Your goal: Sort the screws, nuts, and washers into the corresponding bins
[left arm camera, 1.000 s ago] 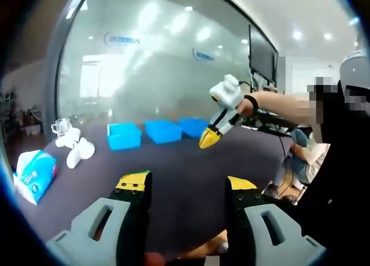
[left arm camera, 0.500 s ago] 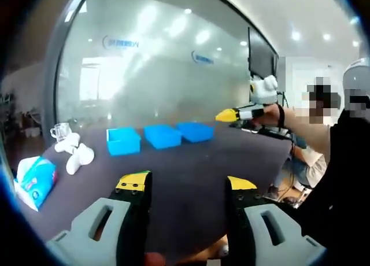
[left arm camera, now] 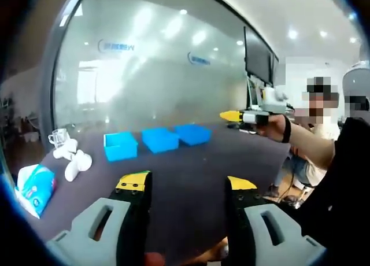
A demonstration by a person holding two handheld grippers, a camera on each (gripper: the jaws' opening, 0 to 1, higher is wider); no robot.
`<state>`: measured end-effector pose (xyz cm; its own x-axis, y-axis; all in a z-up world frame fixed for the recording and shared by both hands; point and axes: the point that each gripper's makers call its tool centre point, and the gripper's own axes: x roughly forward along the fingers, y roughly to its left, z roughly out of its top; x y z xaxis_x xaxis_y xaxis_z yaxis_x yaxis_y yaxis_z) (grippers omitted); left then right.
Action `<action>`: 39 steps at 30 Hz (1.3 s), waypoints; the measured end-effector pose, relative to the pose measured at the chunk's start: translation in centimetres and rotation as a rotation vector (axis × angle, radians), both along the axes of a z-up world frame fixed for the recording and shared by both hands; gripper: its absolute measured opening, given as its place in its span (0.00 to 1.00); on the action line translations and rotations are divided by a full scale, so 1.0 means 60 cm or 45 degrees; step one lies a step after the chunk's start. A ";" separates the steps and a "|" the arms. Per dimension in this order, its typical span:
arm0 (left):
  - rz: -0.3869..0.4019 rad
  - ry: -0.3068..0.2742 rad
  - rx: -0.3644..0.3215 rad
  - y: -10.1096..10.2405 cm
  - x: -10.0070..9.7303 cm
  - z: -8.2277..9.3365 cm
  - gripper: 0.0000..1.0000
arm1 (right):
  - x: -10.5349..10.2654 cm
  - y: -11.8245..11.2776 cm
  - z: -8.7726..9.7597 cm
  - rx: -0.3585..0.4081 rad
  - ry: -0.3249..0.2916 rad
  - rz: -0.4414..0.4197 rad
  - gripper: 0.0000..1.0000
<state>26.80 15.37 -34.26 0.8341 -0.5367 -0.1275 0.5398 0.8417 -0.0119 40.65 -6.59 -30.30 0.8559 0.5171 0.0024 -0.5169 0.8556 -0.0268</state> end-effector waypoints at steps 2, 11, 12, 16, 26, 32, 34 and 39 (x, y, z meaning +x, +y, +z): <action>0.004 0.000 -0.002 0.001 -0.001 0.000 0.47 | 0.014 0.005 0.013 0.008 -0.026 -0.010 0.01; 0.019 0.001 -0.007 0.008 -0.006 -0.001 0.47 | 0.093 0.045 0.038 0.004 -0.046 -0.010 0.01; 0.020 -0.001 -0.011 0.009 -0.007 0.000 0.47 | 0.103 0.048 0.038 0.007 -0.045 -0.008 0.01; 0.026 -0.001 -0.015 0.013 -0.009 0.000 0.47 | 0.148 0.062 0.035 -0.009 -0.019 -0.008 0.01; 0.036 0.009 -0.013 0.020 -0.013 -0.006 0.47 | 0.271 0.096 0.004 -0.115 0.060 -0.058 0.01; 0.048 0.010 -0.004 0.025 -0.018 -0.007 0.47 | 0.307 0.126 -0.020 -0.211 0.091 -0.026 0.02; 0.051 0.006 -0.002 0.027 -0.021 -0.005 0.47 | 0.315 0.131 -0.022 -0.224 0.095 -0.031 0.02; 0.066 0.003 -0.008 0.033 -0.021 -0.003 0.47 | 0.332 0.139 -0.022 -0.242 0.106 -0.057 0.02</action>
<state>25.53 17.34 -34.46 0.8603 -0.4937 -0.1267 0.4956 0.8684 -0.0186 60.54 1.76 -31.62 0.8712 0.4630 -0.1634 -0.4856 0.8615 -0.1483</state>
